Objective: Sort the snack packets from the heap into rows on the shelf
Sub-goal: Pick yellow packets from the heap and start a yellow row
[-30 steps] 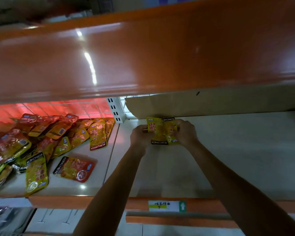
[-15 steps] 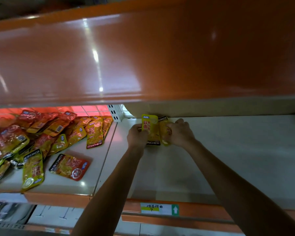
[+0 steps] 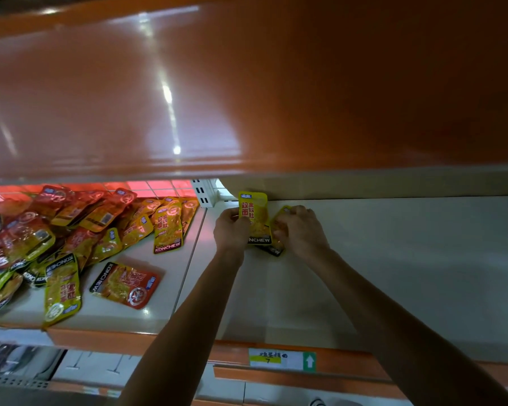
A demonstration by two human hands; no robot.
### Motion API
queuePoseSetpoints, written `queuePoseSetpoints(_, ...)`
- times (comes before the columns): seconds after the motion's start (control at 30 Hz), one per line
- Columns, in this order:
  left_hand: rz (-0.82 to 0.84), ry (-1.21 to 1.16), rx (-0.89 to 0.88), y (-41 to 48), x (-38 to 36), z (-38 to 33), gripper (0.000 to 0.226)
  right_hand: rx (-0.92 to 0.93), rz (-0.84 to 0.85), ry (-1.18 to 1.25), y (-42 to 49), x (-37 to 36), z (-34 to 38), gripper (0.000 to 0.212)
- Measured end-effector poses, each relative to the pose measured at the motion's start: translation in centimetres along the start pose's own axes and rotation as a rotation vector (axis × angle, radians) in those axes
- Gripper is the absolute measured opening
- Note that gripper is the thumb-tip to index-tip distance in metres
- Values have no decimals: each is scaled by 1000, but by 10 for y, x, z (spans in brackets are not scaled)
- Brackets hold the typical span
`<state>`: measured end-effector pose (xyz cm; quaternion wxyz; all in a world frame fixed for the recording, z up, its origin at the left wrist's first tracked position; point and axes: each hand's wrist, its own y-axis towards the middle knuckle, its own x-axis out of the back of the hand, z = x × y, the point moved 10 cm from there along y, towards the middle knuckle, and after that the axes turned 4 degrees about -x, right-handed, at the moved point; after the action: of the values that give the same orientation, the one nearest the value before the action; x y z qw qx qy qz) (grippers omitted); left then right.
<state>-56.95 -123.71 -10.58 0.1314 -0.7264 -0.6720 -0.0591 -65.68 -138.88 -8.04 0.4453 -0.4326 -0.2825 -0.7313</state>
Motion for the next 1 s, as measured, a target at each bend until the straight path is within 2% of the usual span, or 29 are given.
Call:
queuePoseSetpoints(0.07, 10, 11, 1, -1, -2, 1, 25, 9, -4, 21, 4, 1, 0, 38)
queuePoseSetpoints(0.2, 73, 7, 3, -3, -9, 3, 27, 4, -47, -84, 9, 3, -7, 27)
queuePoseSetpoints(0.43, 141, -13, 78, -7, -15, 9, 21, 9, -10, -257, 15, -2, -18, 42)
queuePoseSetpoints(0.6, 205, 32, 66, -12, -20, 8, 19, 0, -40, -211, 11, -2, -22, 34)
queuePoseSetpoints(0.77, 237, 102, 67, -17, -23, 10, 15, -51, -34, -116, 8, -1, -30, 44)
queuePoseSetpoints(0.93, 183, 317, -86, -17, -26, -10, 14, -104, -10, 8, 8, 5, -38, 49)
queuePoseSetpoints(1.0, 191, 345, -93, -19, -30, -13, 13, -98, -26, 36, 8, 8, -38, 47)
